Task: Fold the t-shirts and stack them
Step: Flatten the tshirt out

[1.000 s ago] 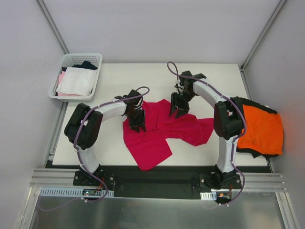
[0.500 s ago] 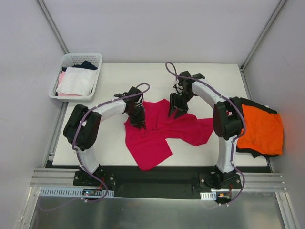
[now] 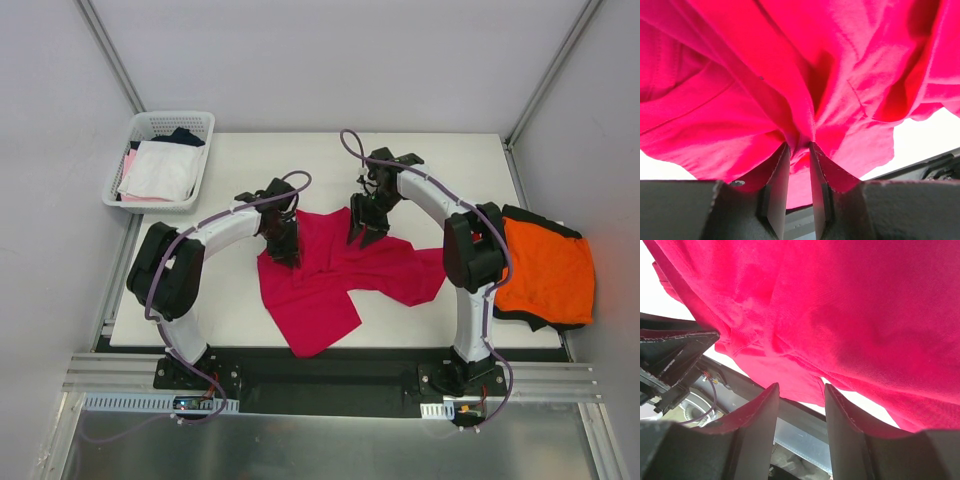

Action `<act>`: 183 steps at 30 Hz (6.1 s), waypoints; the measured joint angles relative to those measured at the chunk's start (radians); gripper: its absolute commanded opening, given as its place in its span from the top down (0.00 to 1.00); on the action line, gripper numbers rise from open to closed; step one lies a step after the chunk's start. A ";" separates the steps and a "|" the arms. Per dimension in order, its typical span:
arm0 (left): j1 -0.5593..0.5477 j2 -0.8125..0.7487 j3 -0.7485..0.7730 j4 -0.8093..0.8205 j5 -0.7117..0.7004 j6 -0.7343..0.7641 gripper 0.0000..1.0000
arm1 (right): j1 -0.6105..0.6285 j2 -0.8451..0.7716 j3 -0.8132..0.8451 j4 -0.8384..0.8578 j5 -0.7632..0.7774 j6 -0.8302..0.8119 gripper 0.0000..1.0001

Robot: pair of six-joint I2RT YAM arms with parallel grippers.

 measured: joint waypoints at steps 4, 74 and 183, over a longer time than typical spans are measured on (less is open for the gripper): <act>0.007 0.000 0.003 -0.008 -0.008 0.001 0.88 | 0.000 0.002 0.001 0.000 0.000 0.000 0.56; 0.325 0.845 1.260 0.056 0.090 -0.134 0.24 | 0.021 -0.023 -0.163 0.001 0.006 0.000 0.57; 0.045 0.108 0.245 -0.131 0.142 0.012 0.90 | -0.588 -0.075 -0.249 0.278 0.001 0.132 0.49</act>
